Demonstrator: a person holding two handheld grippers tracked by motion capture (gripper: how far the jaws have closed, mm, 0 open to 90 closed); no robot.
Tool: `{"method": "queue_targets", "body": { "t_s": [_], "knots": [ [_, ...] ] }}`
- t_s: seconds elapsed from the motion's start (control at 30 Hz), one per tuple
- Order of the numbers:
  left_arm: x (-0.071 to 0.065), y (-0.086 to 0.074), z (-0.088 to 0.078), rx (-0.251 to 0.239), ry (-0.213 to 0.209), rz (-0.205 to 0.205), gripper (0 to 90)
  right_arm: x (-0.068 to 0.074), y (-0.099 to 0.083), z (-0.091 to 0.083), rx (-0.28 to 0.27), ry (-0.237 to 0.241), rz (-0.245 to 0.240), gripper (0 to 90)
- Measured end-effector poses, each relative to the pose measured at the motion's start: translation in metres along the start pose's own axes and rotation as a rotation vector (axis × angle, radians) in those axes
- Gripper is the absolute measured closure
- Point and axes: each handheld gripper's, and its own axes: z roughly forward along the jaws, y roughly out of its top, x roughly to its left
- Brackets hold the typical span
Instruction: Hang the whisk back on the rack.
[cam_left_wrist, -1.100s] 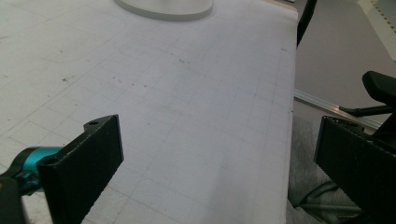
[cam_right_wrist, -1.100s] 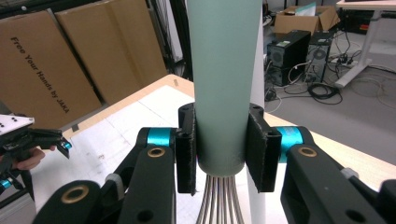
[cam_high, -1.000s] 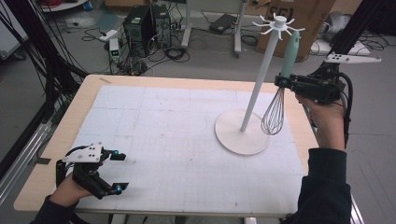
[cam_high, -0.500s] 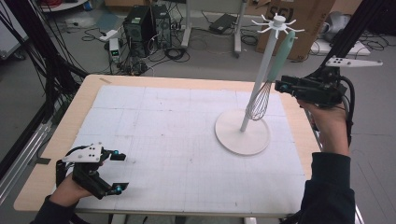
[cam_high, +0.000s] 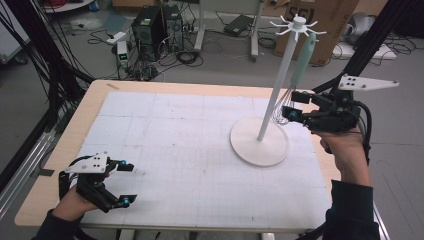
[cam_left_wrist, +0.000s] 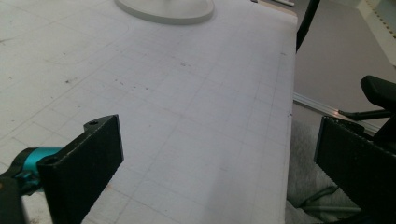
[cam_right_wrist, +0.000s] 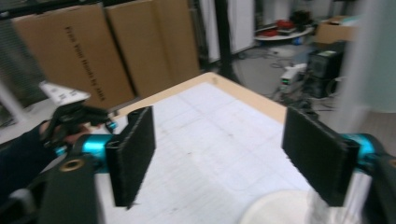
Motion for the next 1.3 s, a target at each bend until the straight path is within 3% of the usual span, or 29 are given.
{"method": "queue_targets", "body": {
  "t_s": [0.13, 0.2, 0.33, 0.73, 1.17, 1.3],
  "knots": [
    [0.001, 0.002, -0.001, -0.014, 0.003, -0.006, 1.9, 0.013, -0.011, 0.019, 0.077, -0.008, -0.061, 1.6],
    [0.003, 0.003, -0.002, -0.020, 0.007, -0.006, 1.9, 0.019, -0.018, 0.028, 0.110, -0.019, -0.092, 0.5],
    [0.005, 0.005, -0.005, -0.047, 0.009, -0.016, 2.0, 0.028, -0.034, 0.040, 0.123, -0.017, -0.129, 0.4],
    [0.009, 0.005, -0.010, -0.093, 0.076, -0.039, 1.9, 0.043, -0.085, 0.055, 0.138, 0.047, -0.155, 0.5],
    [0.012, 0.002, -0.012, -0.118, 0.125, -0.040, 1.9, 0.044, -0.131, 0.058, 0.139, 0.051, -0.141, 0.5],
    [0.014, 0.001, -0.011, -0.115, 0.138, -0.042, 1.9, 0.042, -0.145, 0.056, 0.138, 0.031, -0.133, 0.5]
  ]
}}
